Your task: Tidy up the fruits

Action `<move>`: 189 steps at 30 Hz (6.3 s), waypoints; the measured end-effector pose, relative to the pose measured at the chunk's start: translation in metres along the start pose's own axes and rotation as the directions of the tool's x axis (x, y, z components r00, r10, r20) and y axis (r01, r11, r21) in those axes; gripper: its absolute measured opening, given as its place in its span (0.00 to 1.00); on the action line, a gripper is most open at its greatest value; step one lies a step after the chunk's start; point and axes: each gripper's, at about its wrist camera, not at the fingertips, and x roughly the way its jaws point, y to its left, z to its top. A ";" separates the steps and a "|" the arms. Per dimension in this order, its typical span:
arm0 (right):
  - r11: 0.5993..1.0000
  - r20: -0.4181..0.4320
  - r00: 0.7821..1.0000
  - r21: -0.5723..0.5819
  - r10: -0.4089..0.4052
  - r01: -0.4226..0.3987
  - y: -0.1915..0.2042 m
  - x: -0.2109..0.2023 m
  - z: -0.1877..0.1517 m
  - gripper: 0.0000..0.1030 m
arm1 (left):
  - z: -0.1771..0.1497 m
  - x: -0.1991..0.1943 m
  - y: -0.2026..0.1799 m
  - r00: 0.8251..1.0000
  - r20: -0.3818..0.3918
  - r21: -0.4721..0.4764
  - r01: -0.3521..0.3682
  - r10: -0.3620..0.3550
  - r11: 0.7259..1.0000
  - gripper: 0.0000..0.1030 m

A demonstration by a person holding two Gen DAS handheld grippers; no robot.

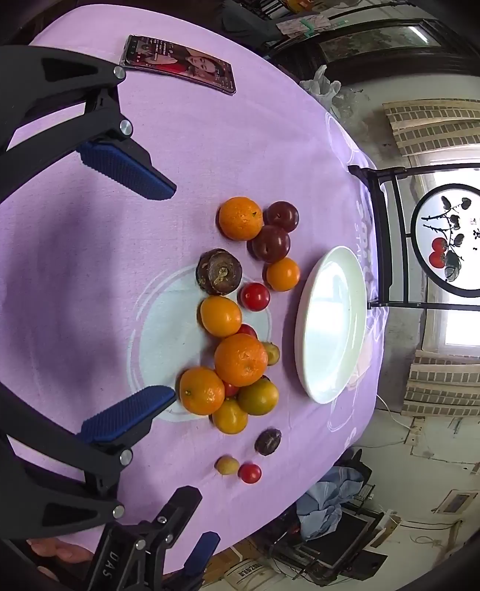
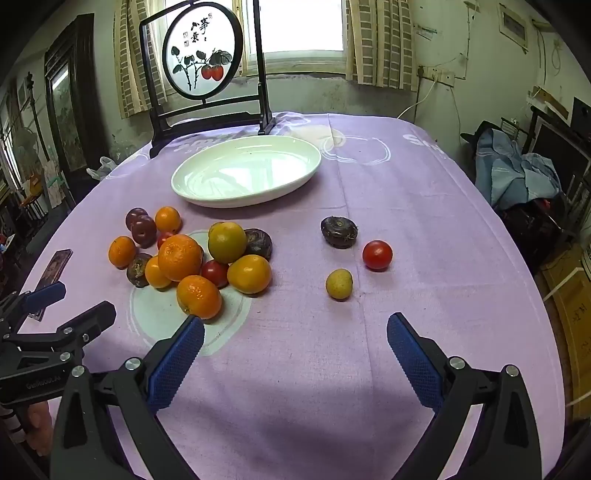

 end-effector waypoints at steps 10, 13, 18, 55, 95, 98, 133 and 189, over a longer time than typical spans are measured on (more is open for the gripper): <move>1.000 -0.007 1.000 0.006 0.007 -0.006 -0.005 0.003 -0.002 0.97 | -0.006 -0.001 -0.002 1.000 -0.018 -0.012 -0.007 0.007 1.000 0.96; 1.000 -0.006 1.000 0.008 0.009 -0.009 -0.004 0.002 -0.002 0.97 | -0.007 -0.003 0.000 1.000 -0.023 -0.017 -0.007 0.006 1.000 0.96; 1.000 -0.003 1.000 0.002 0.009 -0.009 0.000 -0.006 -0.005 0.97 | -0.008 -0.005 0.001 1.000 -0.027 -0.021 -0.006 0.005 1.000 0.96; 1.000 -0.017 1.000 -0.007 0.023 -0.023 0.004 -0.004 -0.009 0.97 | -0.011 -0.002 0.002 0.999 -0.037 -0.025 -0.011 0.011 1.000 0.96; 1.000 -0.028 0.999 -0.007 0.026 -0.027 0.004 -0.002 -0.013 0.97 | -0.015 0.002 -0.001 0.999 -0.045 -0.021 -0.010 0.009 1.000 0.96; 1.000 -0.028 0.999 -0.008 0.025 -0.025 0.004 -0.002 -0.013 0.97 | -0.016 0.003 -0.001 0.999 -0.047 -0.018 -0.010 0.009 1.000 0.96; 0.972 -0.114 0.966 -0.006 0.231 -0.233 -0.001 0.038 -0.012 0.97 | 0.059 0.122 0.079 0.989 -0.148 0.022 0.005 -0.002 1.000 0.46; 0.974 -0.076 0.985 -0.160 0.152 -0.163 0.041 0.131 0.140 0.24 | 0.170 0.148 0.024 0.991 -0.101 0.008 0.091 -0.089 0.996 0.40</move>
